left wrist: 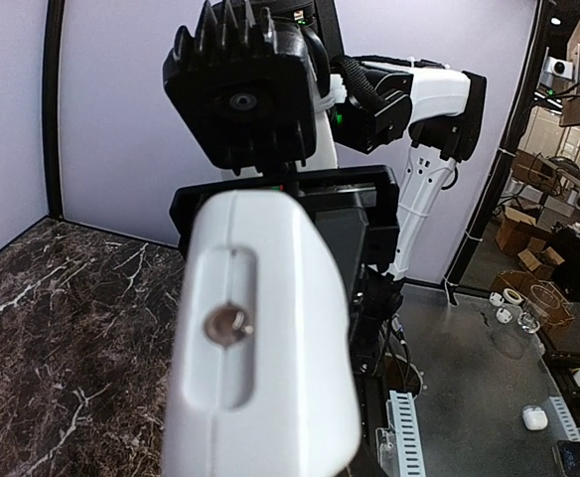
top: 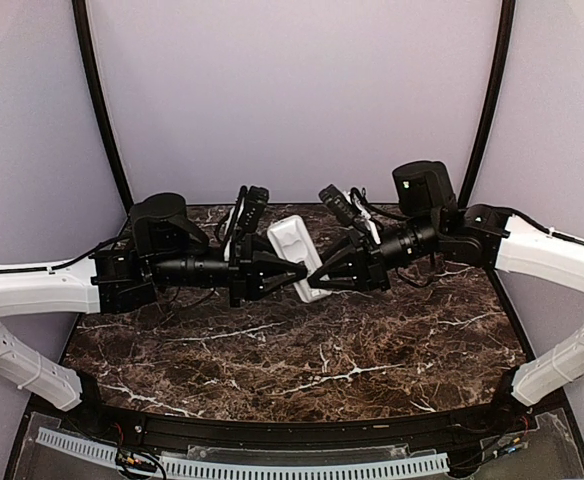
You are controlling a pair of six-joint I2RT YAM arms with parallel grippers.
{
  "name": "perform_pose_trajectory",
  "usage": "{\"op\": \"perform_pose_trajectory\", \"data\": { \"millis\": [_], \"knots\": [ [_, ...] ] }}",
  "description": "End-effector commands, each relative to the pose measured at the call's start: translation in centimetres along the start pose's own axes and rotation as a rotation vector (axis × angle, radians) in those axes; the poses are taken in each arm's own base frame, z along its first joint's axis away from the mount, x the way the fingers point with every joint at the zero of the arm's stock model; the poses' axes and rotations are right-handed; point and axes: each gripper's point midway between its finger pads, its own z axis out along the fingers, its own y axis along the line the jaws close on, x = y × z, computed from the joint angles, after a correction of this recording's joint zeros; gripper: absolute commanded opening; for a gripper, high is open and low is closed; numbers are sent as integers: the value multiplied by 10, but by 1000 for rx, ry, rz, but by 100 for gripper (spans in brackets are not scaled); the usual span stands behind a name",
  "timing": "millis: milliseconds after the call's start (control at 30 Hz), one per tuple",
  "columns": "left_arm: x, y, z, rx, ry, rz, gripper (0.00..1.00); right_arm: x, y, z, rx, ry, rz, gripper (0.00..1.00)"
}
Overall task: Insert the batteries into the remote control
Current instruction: Pass from the left arm to the right
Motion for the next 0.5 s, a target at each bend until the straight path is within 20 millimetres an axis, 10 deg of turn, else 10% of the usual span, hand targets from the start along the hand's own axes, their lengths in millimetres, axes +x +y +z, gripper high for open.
{"op": "perform_pose_trajectory", "data": {
  "millis": [0,467],
  "knots": [
    [-24,-8,-6,7,-57,54,0,1,-1,10,-21,-7,33,20],
    [-19,-5,-3,5,-50,43,0,-6,1,18,-24,-18,31,25]
  ]
}}
